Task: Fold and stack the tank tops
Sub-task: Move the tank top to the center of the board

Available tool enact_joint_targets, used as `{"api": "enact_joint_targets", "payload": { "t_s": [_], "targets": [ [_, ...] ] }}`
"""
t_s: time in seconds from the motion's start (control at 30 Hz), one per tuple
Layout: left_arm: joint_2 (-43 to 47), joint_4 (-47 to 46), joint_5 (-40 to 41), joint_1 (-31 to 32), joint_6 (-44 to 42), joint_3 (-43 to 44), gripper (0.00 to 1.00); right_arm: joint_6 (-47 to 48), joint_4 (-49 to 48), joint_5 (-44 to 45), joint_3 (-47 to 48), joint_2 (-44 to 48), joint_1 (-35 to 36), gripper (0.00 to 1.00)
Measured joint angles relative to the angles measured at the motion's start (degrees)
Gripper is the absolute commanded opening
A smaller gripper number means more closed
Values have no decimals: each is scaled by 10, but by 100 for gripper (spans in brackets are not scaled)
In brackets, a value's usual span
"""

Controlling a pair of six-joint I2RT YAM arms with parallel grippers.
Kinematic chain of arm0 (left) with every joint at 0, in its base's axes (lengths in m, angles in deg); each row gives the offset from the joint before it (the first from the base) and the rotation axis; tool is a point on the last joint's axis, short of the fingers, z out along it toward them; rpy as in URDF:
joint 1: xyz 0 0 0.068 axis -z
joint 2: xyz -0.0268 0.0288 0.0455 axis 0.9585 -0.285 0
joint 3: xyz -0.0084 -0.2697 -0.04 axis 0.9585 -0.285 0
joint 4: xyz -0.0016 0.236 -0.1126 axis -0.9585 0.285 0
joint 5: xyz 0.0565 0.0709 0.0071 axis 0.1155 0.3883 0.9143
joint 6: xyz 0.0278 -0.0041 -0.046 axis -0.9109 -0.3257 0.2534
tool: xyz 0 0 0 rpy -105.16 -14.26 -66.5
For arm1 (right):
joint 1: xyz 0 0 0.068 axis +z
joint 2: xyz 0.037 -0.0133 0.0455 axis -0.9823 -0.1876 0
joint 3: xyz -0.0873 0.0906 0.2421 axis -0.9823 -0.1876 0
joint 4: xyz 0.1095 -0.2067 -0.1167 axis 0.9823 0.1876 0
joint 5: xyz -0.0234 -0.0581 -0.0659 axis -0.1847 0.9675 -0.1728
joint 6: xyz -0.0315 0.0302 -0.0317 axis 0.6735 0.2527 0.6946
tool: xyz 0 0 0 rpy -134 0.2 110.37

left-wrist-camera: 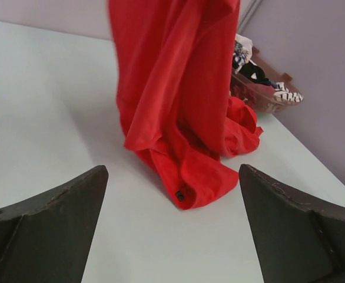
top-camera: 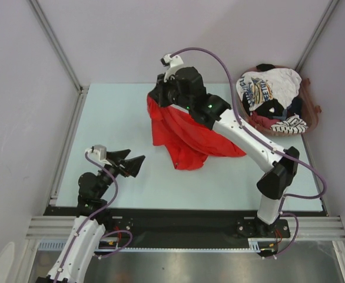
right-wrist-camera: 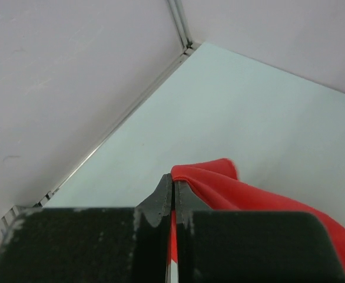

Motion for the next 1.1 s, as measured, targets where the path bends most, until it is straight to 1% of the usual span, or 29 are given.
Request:
{"api": "enact_joint_targets", "payload": {
  "t_s": [0.1,0.13,0.17,0.2,0.23,0.3,0.37,0.4,0.47,0.5,0.53,0.57,0.7,0.73,0.83,0.9,0.97,1.0,1.1],
  "targets": [
    [-29,-10,0,13,-1,-1,100,-1,-3,13,30,-27,3,0],
    [-42,-10,3,16,-1,-1,100,-3,-6,15,45,-38,0,21],
    [-59,-10,5,19,-1,-1,100,-9,-8,10,64,-52,-7,49],
    [-76,-12,9,20,-1,0,100,-17,-16,5,78,-64,-12,72],
    [-97,-14,14,21,-1,0,100,-21,-22,-1,99,-80,-20,87],
    [-136,-17,16,23,0,4,100,-19,-17,-5,149,-117,-34,88],
    [-187,-18,19,29,1,16,100,-16,4,-6,195,-151,-51,82],
    [-212,-17,21,36,3,25,100,-14,16,-8,201,-157,-60,77],
    [-251,-8,30,54,4,41,100,-15,42,-15,190,-155,-76,72],
    [-260,-5,32,62,4,48,100,-15,47,-19,163,-141,-86,71],
    [-267,0,38,72,3,55,100,-18,53,-22,134,-126,-94,71],
    [-271,4,47,85,3,63,100,-20,53,-21,84,-100,-106,71],
    [-280,13,73,122,3,90,100,-44,47,2,-172,48,-153,73],
    [-286,14,80,131,3,99,100,-54,34,12,-245,93,-168,75],
    [-316,24,105,162,4,125,100,-91,24,38,-409,204,-216,82],
    [-336,27,113,181,7,136,100,-119,11,64,-504,269,-253,82],
    [-366,26,122,197,11,150,100,-141,-1,88,-567,311,-281,82],
    [-382,26,125,203,14,155,100,-150,-4,99,-595,328,-293,87],
    [-426,35,133,216,16,171,100,-179,-17,126,-654,348,-324,93]
  ]
}}
